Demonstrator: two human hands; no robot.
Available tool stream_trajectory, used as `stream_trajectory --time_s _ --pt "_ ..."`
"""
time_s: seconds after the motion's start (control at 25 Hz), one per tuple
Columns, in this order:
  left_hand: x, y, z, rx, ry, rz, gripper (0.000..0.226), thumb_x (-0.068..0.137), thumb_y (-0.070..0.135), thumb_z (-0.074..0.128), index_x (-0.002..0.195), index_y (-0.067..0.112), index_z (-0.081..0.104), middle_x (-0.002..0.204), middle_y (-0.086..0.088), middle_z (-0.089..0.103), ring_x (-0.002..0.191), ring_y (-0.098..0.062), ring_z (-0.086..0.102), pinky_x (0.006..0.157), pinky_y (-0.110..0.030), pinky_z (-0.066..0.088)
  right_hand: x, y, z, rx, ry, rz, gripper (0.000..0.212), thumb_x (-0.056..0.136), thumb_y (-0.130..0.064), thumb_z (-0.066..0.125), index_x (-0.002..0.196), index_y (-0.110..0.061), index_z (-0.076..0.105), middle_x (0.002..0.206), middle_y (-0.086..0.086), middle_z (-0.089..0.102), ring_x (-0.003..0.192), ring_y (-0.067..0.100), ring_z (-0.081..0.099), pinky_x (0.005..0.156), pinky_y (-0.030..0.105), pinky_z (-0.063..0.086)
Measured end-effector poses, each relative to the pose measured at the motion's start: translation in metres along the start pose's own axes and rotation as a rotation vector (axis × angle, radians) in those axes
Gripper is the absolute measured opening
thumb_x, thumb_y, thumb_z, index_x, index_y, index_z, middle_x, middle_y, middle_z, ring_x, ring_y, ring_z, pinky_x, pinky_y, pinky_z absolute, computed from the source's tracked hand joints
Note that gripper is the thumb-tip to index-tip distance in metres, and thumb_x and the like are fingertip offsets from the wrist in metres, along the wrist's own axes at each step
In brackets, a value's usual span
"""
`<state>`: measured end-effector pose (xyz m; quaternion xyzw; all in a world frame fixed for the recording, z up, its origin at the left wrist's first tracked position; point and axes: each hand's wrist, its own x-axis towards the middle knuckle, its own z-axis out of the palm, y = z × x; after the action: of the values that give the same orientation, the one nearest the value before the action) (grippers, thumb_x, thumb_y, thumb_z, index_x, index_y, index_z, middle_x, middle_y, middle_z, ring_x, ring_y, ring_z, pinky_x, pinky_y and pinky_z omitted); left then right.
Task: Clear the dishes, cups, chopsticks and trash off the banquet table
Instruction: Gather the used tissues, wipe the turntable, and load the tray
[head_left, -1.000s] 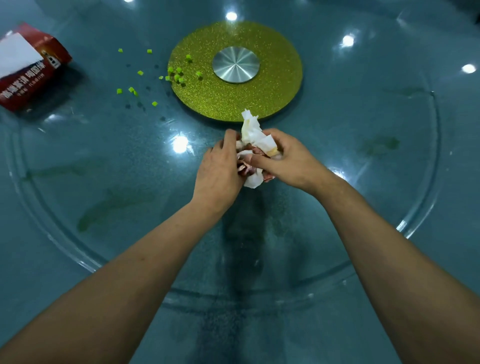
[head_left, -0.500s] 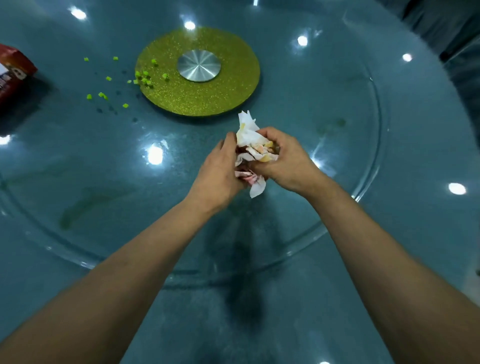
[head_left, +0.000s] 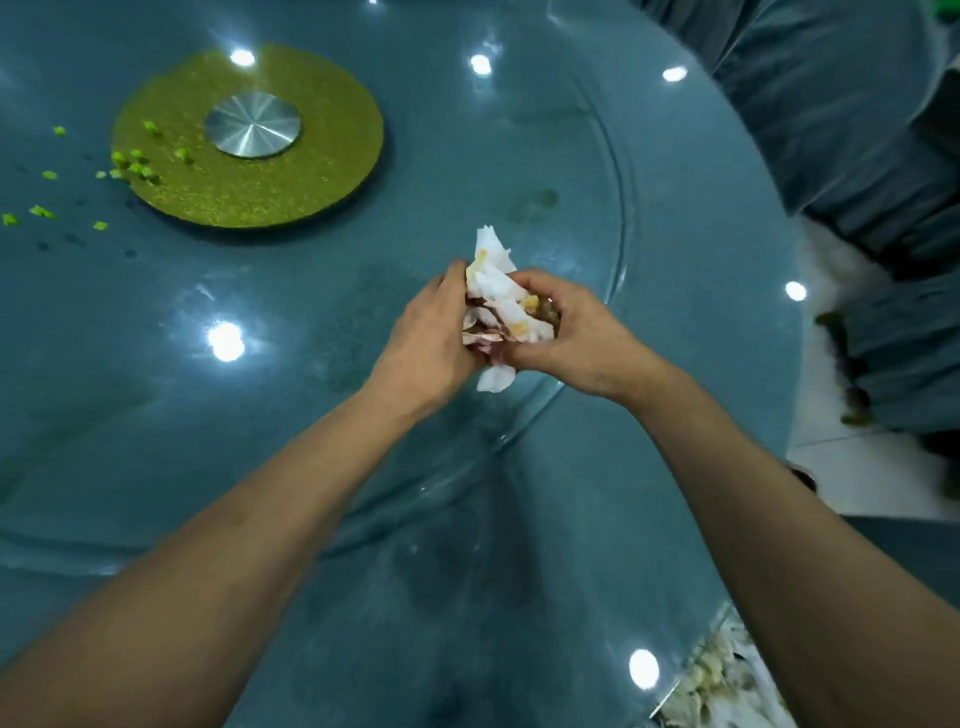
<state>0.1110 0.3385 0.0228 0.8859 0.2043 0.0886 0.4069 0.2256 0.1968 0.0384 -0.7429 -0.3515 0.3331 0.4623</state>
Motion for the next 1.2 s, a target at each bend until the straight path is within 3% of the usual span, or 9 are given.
stream_trajectory --time_s 0.24,0.32,0.44,0.6,0.76,0.88,0.96,1.12,1.2 --pt "-0.016 0.040 0.031 -0.099 -0.222 0.147 0.074 0.079 0.022 0.077 0.143 0.026 0.040 0.121 -0.001 0.060 0.110 -0.019 0.056 0.091 -0.032 0.047 -0.058 0.026 -0.030 -0.058 0.234 0.055 0.050 0.073 -0.010 0.082 0.119 -0.025 0.068 0.114 0.007 0.069 0.102 0.022 0.069 0.095 0.047 0.055" --pt "-0.023 0.054 0.046 -0.098 -0.252 0.155 0.069 0.081 0.018 0.076 0.141 0.028 0.043 0.121 -0.002 0.061 0.109 -0.018 0.058 0.094 -0.031 0.046 -0.082 0.034 -0.040 -0.067 0.281 0.068 0.046 0.071 -0.013 0.084 0.112 -0.029 0.069 0.111 0.005 0.070 0.100 0.021 0.069 0.094 0.042 0.055" --pt "-0.033 0.078 0.078 -0.103 -0.283 0.171 0.055 0.083 0.014 0.074 0.131 0.026 0.051 0.115 -0.002 0.064 0.100 -0.014 0.058 0.087 -0.023 0.044 -0.122 0.046 -0.055 -0.026 0.350 0.104 0.039 0.069 -0.018 0.084 0.098 -0.038 0.067 0.098 -0.004 0.071 0.087 0.012 0.067 0.082 0.030 0.054" --pt "-0.055 0.112 0.126 -0.101 -0.289 0.196 0.048 0.081 0.014 0.074 0.124 0.027 0.054 0.111 0.004 0.065 0.099 -0.011 0.058 0.081 -0.020 0.044 -0.178 0.073 -0.078 0.013 0.446 0.137 0.050 0.073 -0.009 0.088 0.102 -0.036 0.059 0.089 -0.019 0.072 0.076 -0.003 0.066 0.069 0.011 0.050" --pt "-0.076 0.149 0.179 -0.106 -0.321 0.225 0.047 0.082 0.015 0.075 0.123 0.025 0.055 0.112 0.001 0.065 0.098 -0.016 0.060 0.085 -0.028 0.047 -0.235 0.103 -0.110 0.000 0.496 0.167 0.063 0.068 -0.010 0.093 0.117 -0.027 0.057 0.100 -0.013 0.072 0.090 0.001 0.070 0.080 0.018 0.055" --pt "-0.092 0.180 0.221 -0.092 -0.352 0.242 0.046 0.083 0.015 0.077 0.122 0.024 0.055 0.113 -0.001 0.065 0.099 -0.018 0.059 0.083 -0.028 0.044 -0.281 0.124 -0.135 -0.012 0.515 0.179 0.072 0.068 -0.013 0.092 0.128 -0.032 0.056 0.104 -0.011 0.072 0.095 0.005 0.071 0.084 0.019 0.056" --pt "-0.103 0.197 0.247 -0.088 -0.377 0.248 0.045 0.084 0.018 0.078 0.122 0.024 0.055 0.114 -0.001 0.065 0.100 -0.018 0.060 0.084 -0.030 0.045 -0.307 0.139 -0.149 -0.031 0.521 0.173 0.070 0.070 -0.013 0.090 0.128 -0.034 0.058 0.104 -0.011 0.072 0.093 0.004 0.071 0.081 0.017 0.055" --pt "-0.125 0.213 0.297 -0.073 -0.415 0.238 0.047 0.086 0.018 0.077 0.126 0.024 0.053 0.119 -0.003 0.063 0.106 -0.020 0.060 0.091 -0.035 0.048 -0.347 0.177 -0.167 -0.048 0.494 0.211 0.055 0.074 -0.017 0.088 0.121 -0.029 0.063 0.107 -0.009 0.072 0.097 0.007 0.070 0.087 0.029 0.059" --pt "-0.138 0.213 0.318 -0.066 -0.437 0.233 0.046 0.086 0.018 0.075 0.125 0.023 0.052 0.117 -0.003 0.062 0.104 -0.021 0.059 0.090 -0.037 0.048 -0.363 0.197 -0.168 -0.047 0.492 0.243 0.051 0.074 -0.018 0.088 0.119 -0.026 0.065 0.106 -0.010 0.072 0.096 0.004 0.070 0.087 0.026 0.057"
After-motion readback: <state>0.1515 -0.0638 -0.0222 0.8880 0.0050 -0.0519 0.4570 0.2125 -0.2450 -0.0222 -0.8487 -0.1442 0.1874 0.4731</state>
